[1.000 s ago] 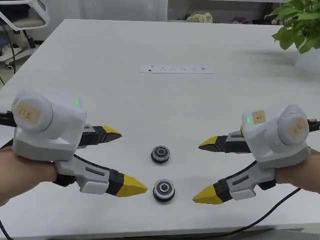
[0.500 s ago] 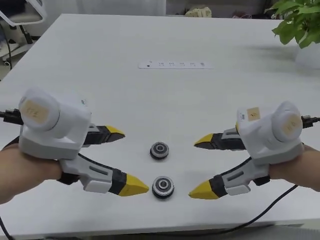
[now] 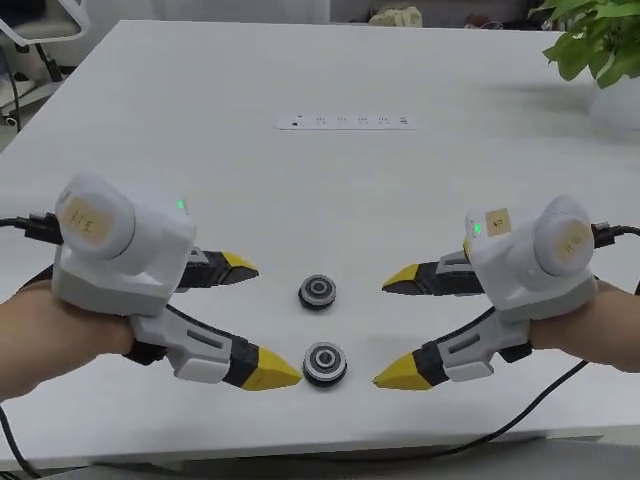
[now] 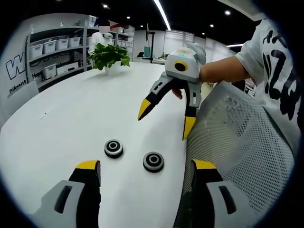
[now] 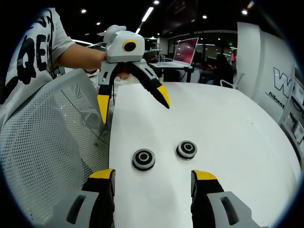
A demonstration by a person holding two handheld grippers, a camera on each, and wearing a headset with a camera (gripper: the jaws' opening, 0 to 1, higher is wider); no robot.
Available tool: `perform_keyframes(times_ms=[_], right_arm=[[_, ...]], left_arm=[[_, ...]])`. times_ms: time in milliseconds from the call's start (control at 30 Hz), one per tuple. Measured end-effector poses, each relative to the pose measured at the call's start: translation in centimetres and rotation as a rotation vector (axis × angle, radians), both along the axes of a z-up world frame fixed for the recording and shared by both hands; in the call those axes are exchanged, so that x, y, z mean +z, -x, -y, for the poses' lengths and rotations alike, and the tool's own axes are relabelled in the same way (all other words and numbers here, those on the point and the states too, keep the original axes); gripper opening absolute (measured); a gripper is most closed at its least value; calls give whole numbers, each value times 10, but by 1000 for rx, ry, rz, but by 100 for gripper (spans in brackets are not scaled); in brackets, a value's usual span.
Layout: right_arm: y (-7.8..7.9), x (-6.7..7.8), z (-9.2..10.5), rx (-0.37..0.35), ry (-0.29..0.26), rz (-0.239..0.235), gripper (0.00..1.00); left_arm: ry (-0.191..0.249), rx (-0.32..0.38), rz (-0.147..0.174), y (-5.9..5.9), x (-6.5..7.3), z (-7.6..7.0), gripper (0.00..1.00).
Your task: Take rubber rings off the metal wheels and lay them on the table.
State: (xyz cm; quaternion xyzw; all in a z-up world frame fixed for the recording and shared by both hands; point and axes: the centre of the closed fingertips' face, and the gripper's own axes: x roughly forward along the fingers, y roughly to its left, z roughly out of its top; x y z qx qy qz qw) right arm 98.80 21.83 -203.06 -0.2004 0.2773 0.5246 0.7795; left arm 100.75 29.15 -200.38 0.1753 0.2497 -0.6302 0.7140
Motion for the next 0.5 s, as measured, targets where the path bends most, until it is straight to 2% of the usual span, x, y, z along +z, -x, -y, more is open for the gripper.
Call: perform_keyframes(times_ms=[500], right_arm=[[3,-4,-5,27,5,-2,59]], left_arm=[[-10,-45,-5,8,-8,7,69]])
